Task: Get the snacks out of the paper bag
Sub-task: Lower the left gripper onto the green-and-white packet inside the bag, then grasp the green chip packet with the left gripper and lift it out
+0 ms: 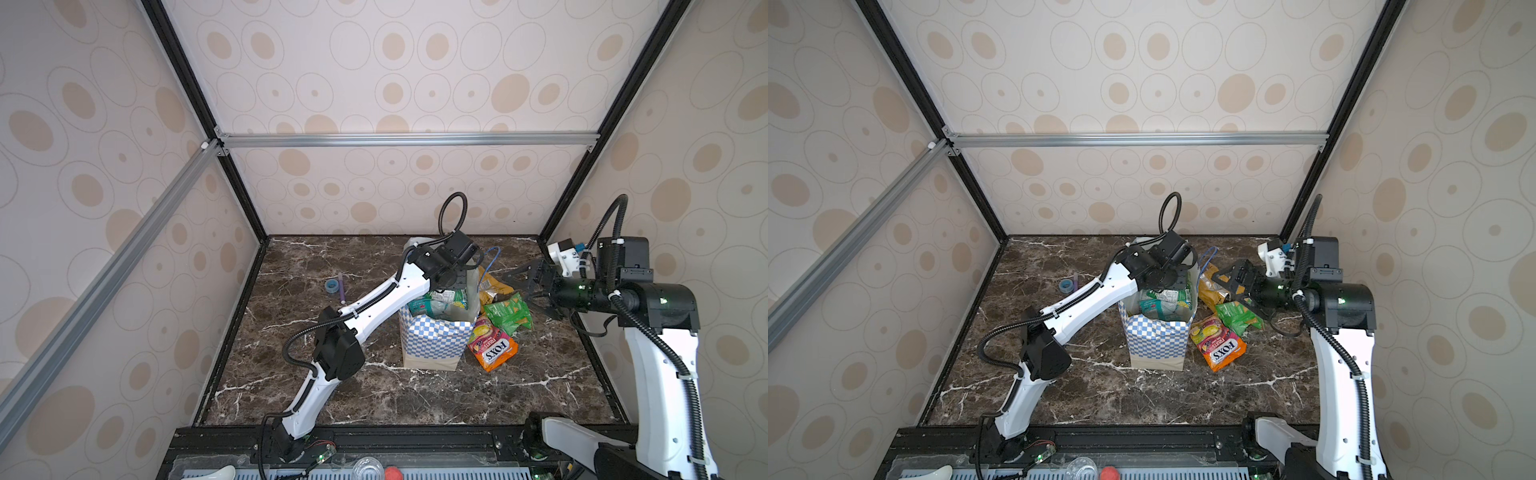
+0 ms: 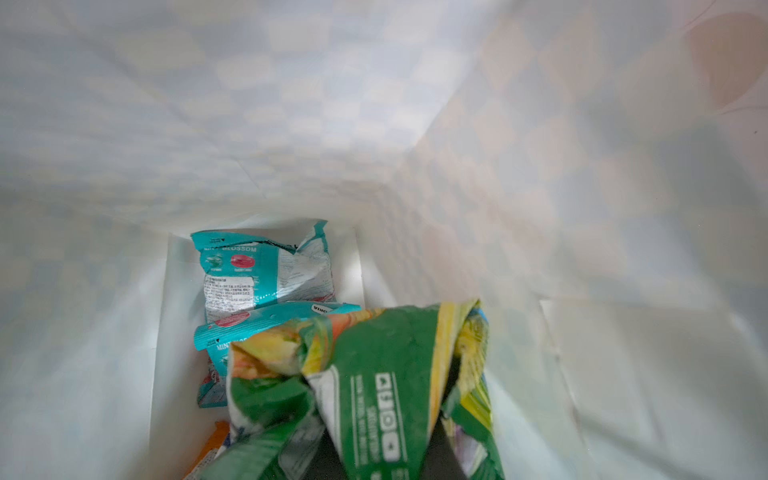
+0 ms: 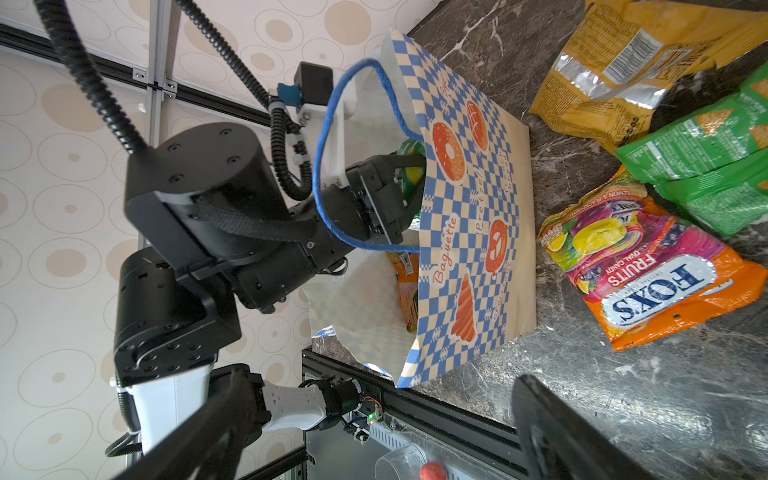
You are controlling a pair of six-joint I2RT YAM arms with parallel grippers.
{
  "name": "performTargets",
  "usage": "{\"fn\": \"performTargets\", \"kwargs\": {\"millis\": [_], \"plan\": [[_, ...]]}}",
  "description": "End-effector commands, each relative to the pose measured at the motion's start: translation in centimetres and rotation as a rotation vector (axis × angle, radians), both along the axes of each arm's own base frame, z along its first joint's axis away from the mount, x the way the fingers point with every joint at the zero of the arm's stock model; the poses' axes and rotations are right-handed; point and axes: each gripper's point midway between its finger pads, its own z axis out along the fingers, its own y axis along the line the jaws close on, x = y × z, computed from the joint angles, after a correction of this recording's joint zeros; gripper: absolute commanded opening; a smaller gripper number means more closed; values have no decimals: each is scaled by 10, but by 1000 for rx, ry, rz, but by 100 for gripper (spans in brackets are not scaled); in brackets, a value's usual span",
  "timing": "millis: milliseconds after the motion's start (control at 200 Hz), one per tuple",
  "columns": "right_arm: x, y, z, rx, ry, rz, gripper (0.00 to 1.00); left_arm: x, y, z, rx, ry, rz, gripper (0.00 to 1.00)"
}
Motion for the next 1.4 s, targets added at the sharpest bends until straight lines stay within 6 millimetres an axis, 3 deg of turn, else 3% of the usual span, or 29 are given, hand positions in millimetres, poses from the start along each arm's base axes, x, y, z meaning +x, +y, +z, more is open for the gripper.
{"fn": "performTargets", "kwargs": {"millis": [0, 360, 545, 785, 930, 1160, 1260, 1396], "plan": [[1, 1, 1, -4, -4, 0, 100, 5, 13, 57, -88, -88, 53, 0], [13, 5, 20, 65, -40, -21, 99, 7, 22, 121, -193, -215, 79, 0], [23, 4, 32, 57, -87, -14, 100, 3, 23, 182, -329, -331, 54, 0], [34, 8, 38, 91, -103, 0, 100, -6, 40, 255, -446, -503, 49, 0], [37, 9, 40, 91, -110, 6, 100, -6, 72, 294, -452, -621, 119, 0], [37, 6, 36, 69, -100, -12, 100, 3, 151, 317, -332, -729, 311, 0], [38, 5, 34, 65, -96, -16, 100, 4, 192, 316, -284, -737, 392, 0], [38, 6, 32, 67, -89, -15, 100, 3, 235, 291, -183, -694, 473, 0]]}}
